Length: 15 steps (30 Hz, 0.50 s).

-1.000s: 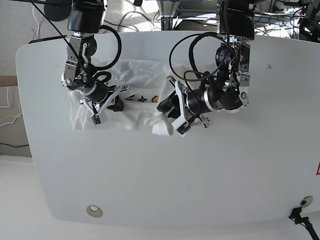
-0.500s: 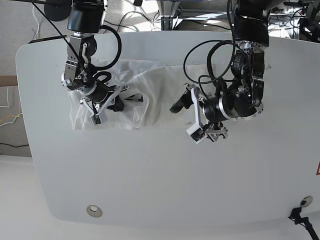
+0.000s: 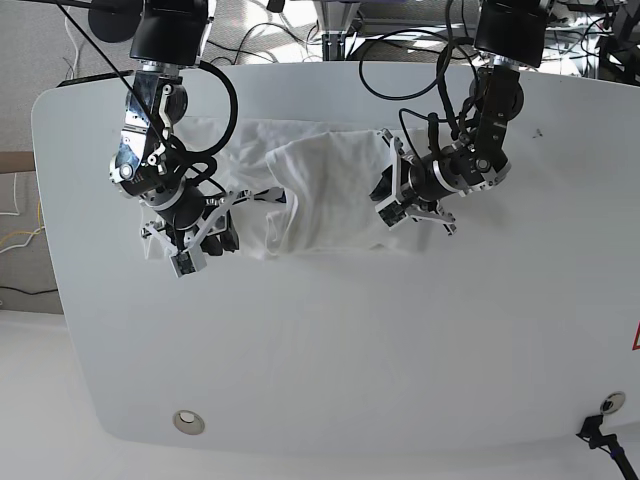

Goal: Fold the T-shirt properly
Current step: 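Grasp the opposite side with the right gripper and fold it toward the left gripper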

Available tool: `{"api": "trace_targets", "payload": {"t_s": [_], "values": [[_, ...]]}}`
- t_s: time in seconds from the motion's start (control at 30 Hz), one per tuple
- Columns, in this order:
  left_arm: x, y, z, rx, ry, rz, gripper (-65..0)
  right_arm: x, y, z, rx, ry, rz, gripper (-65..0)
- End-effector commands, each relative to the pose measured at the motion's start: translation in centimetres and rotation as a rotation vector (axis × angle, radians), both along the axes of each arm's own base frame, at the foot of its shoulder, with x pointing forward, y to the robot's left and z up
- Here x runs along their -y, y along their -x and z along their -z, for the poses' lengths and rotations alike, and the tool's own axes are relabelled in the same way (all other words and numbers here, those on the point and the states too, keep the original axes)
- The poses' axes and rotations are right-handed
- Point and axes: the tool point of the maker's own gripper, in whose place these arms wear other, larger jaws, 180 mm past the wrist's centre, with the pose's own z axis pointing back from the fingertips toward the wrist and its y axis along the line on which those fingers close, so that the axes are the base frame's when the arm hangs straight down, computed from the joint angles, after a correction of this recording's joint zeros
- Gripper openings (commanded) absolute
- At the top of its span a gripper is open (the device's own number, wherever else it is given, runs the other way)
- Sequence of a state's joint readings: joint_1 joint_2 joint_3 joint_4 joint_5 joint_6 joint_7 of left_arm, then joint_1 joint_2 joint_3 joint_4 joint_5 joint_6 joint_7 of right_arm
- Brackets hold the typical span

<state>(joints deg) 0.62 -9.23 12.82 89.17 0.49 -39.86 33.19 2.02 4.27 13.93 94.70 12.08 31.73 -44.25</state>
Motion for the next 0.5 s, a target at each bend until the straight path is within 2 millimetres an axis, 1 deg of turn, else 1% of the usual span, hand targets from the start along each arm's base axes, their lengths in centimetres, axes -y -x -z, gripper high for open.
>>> {"api": "trace_targets", "payload": {"t_s": [0.0,0.03,0.07,0.1,0.13,0.17,0.2,0.27,0.33,0.43,0.47], "values": [[0.6,-1.0,-1.1,0.034,0.038,0.004,-63.5,0.2,-1.1,-3.3,0.104,0.013,-0.004,-35.7],[0.4,-0.9,-0.7,0.023,0.035,0.0,-64.0,0.5,-1.1,-4.2,0.127,0.023,-0.001,-26.9],[0.2,-0.8,-0.4,0.013,0.032,-0.004,-64.0,1.4,-1.1,-5.1,0.15,0.029,0.025,-18.7],[0.1,-0.7,-0.2,0.007,0.029,-0.005,-64.2,2.8,-0.9,-5.3,0.157,0.03,0.068,-11.9],[0.0,-0.6,0.0,0.003,0.027,-0.007,-64.2,4.5,-0.7,-5.4,0.157,0.031,0.117,-6.5],[-0.1,-0.6,0.1,0.001,0.025,-0.007,-64.2,6.2,-0.6,-5.6,0.157,0.033,0.166,-3.4],[-0.6,-0.5,0.2,0.0,0.013,-0.009,-64.2,7.8,-0.5,-5.6,0.15,0.036,0.211,-2.3],[-1.5,-0.1,0.7,-0.012,-0.006,-0.009,-64.2,10.5,0.4,-4.4,0.098,0.035,0.288,-2.0],[-2.0,0.1,0.8,-0.013,-0.02,-0.008,-64.2,12.6,1.4,-3.2,0.055,0.026,0.35,-2.0],[-2.2,0.1,1.0,-0.018,-0.021,-0.012,-64.2,14.1,2.5,-1.7,0.017,-0.056,0.405,-2.0],[-2.6,0.0,0.9,-0.017,-0.021,-0.027,-64.2,14.4,3.3,-0.9,-0.008,-0.087,0.412,-2.1]]}}
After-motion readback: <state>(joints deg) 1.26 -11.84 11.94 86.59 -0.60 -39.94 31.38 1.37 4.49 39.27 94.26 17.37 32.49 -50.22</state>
